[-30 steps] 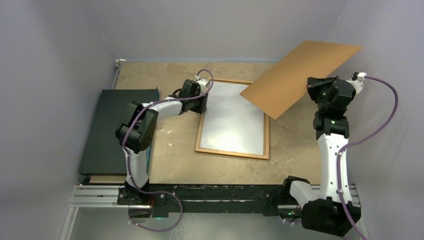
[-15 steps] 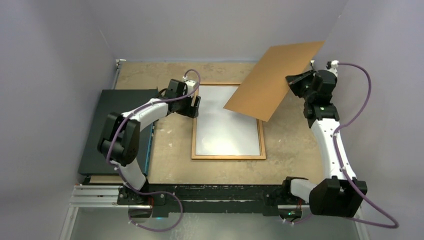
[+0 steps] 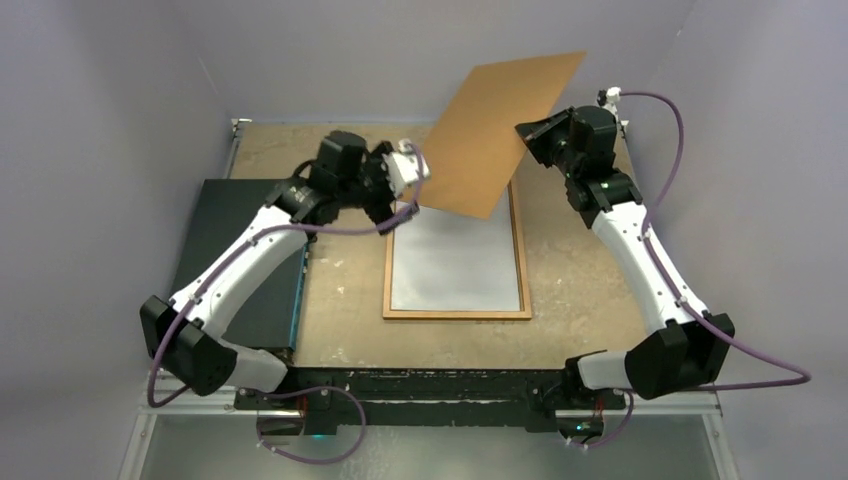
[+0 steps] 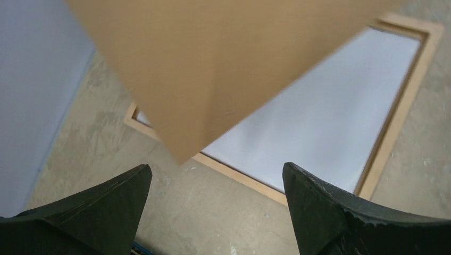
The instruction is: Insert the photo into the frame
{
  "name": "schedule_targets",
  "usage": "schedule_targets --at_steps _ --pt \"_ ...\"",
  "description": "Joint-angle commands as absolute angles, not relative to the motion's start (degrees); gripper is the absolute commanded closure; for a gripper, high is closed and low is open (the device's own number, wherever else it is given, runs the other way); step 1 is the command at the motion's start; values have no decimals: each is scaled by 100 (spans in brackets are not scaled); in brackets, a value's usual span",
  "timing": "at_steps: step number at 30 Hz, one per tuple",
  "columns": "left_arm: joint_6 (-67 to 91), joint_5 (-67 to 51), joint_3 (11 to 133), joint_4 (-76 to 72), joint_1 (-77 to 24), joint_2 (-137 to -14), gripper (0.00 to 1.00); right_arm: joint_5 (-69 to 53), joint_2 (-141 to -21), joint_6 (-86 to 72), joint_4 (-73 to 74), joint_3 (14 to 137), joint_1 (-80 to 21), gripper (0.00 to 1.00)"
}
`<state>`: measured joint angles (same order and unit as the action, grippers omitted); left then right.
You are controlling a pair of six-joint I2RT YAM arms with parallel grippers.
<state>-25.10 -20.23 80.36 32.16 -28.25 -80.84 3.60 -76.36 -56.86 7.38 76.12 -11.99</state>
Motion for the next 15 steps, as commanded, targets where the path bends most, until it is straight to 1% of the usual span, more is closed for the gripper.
schedule_targets --at_steps 1,3,8,12,15 --pt "-4287 -1156 7658 4094 -3945 -7414 7 586 -7602 -6583 150 8084 -1278 100" --pt "-4458 -439 7336 3445 -4263 -7109 7 463 -7628 -6874 47 7999 -1310 100" --pt "-4841 738 6996 2093 -4872 -6803 7 308 -7627 -7427 -172 7784 -1419 100" --pt "-5187 1137 6621 1029 -5078 -6688 13 126 -7579 -7745 -227 7677 -1433 100" --pt "-5758 1341 6253 326 -5238 -6650 17 -81 -7576 -7938 -362 7559 -1446 100"
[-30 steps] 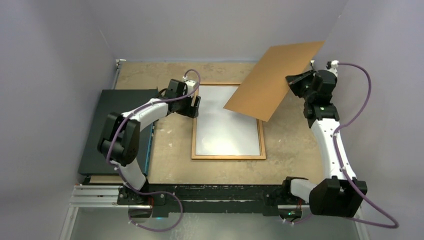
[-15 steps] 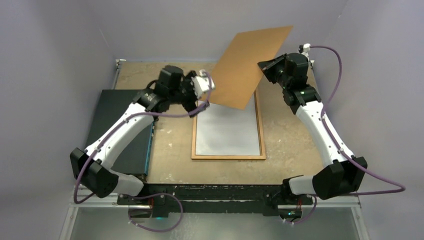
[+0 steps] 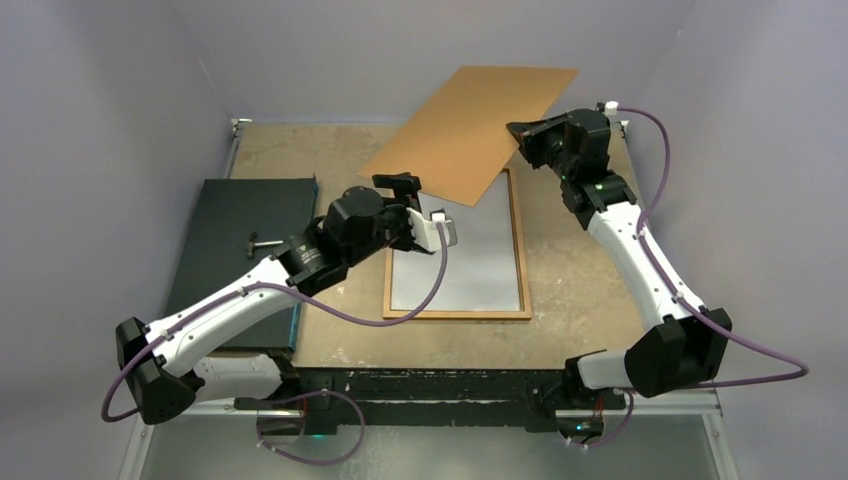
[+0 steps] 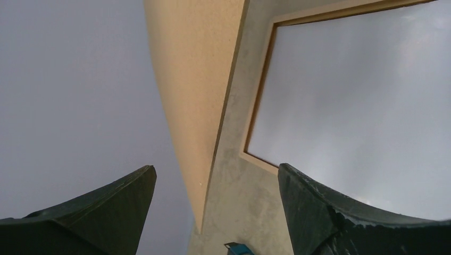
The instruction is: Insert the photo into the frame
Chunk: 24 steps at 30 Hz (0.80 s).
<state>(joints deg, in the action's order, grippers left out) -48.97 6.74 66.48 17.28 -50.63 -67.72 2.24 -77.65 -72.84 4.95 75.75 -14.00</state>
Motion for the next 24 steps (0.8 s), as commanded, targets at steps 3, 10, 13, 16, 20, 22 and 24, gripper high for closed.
schedule_targets --at_steps 3,10,13,16,20,22,24 --pt "-6175 1514 6051 -266 -5289 -6718 23 -309 -7588 -8049 -422 7490 -1442 100" --pt "-6388 1782 6285 -727 -5283 -7028 62 -612 -7503 -8044 -476 7353 -1513 100" --pt "-6325 1851 6443 -691 -5282 -7055 72 -820 -7443 -7957 -548 7172 -1520 100" --pt "-6379 1764 6382 -555 -5285 -6953 85 -1215 -7441 -7813 -568 7065 -1514 99" --pt "-6555 1737 6324 -375 -5291 -6859 100 -1975 -7460 -7212 -574 6951 -1510 73" --pt "-6678 1711 6225 -522 -5275 -6747 100 -2355 -7545 -6689 -388 7056 -1437 50" --pt "-6838 1688 6069 -738 -5273 -6625 100 -2754 -7691 -5881 -34 7264 -1346 31"
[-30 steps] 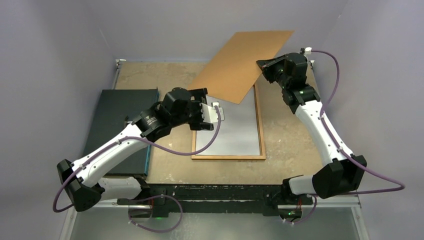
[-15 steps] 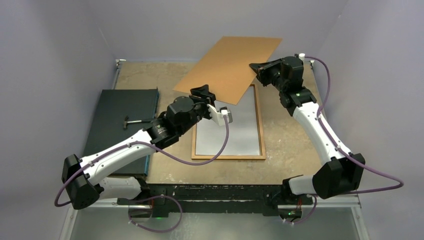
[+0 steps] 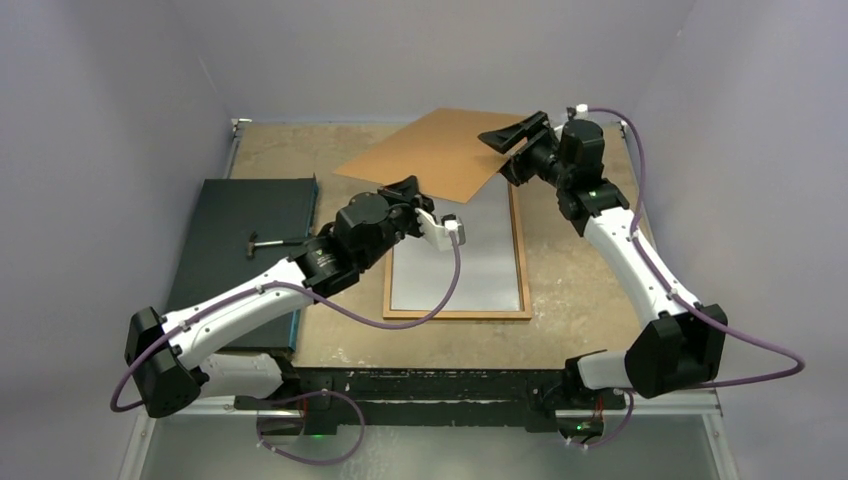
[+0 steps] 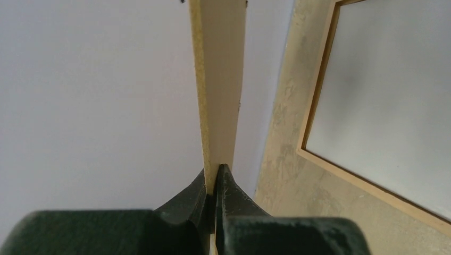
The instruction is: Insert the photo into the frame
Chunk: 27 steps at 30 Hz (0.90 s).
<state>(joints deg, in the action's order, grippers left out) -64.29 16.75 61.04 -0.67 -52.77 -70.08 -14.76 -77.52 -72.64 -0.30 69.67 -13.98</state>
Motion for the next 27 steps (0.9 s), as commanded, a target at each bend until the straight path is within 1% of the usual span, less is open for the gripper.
schedule_targets --at_steps 1,3,4,6,8,11,12,15,17,20,24,27 --pt "-6913 1690 6016 -811 -5273 -6572 100 -2903 -7710 -5513 162 7328 -1322 23" --pt "-6984 1608 6000 -720 -5213 -6490 100 -3412 -7681 -4806 233 7337 -1268 3" --pt "-6976 1529 6009 -652 -5179 -6420 100 -3747 -7677 -4479 272 7323 -1175 1" --pt "-6984 1332 6001 -569 -5068 -6312 100 -4249 -7668 -3647 563 7388 -963 1" --pt "-6997 1306 6027 -593 -5022 -6249 100 -4266 -7584 -2661 1053 7510 -737 1" --pt "-6974 1280 6164 -393 -4930 -6187 100 -3999 -7334 -909 1601 7471 -680 1" --pt "-6966 1261 6222 -274 -4891 -6167 100 -3872 -7179 -332 1547 7327 -685 1" --pt "-6960 1193 6297 -61 -4776 -6110 100 -3799 -6538 718 545 6452 -750 1" --pt "-6952 1197 6330 148 -4769 -6083 100 -3634 -6131 1437 335 6212 -839 1" --pt "-6933 1157 6325 325 -4771 -6005 100 -3552 -5932 2631 661 6211 -1043 1" --pt "-6916 1108 6285 353 -4764 -5953 100 -3435 -6180 3784 1339 6445 -1346 1" --pt "-6912 1053 6325 433 -4765 -5907 100 -2924 -6207 4391 1238 6243 -1732 2"
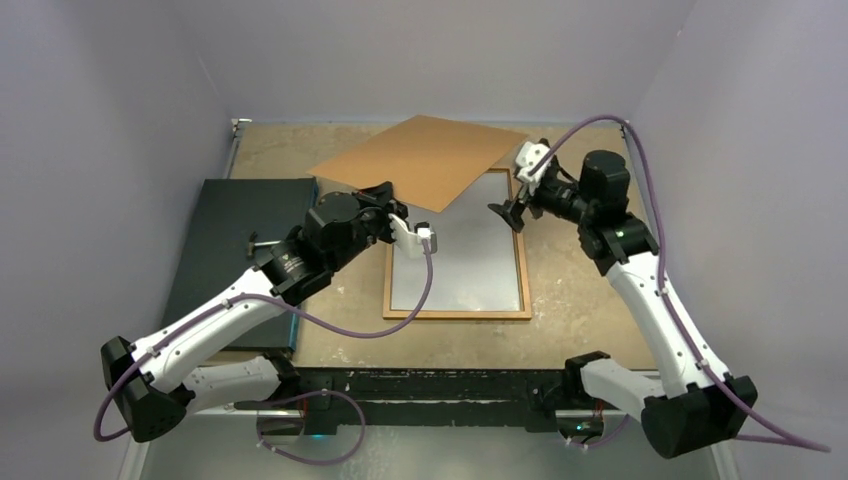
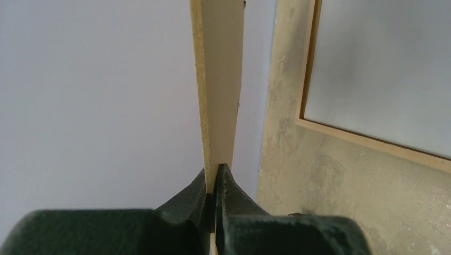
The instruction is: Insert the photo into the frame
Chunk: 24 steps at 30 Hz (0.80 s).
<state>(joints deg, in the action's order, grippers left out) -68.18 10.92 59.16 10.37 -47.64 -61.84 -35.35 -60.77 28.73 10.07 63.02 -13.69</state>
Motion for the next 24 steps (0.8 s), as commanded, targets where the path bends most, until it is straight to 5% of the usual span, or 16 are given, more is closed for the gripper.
schedule_targets --at_steps 1,10,24 --pt "-6909 1036 6337 454 -4764 -5887 100 -2622 -6194 4533 1070 6111 -1847 3" --pt "-7052 907 6429 805 -4769 -5846 100 -1222 -6238 5353 -523 5665 -2498 11" --pt "-7237 868 6509 589 -4767 -5720 100 -1562 -6855 5569 -699 5988 -3027 25"
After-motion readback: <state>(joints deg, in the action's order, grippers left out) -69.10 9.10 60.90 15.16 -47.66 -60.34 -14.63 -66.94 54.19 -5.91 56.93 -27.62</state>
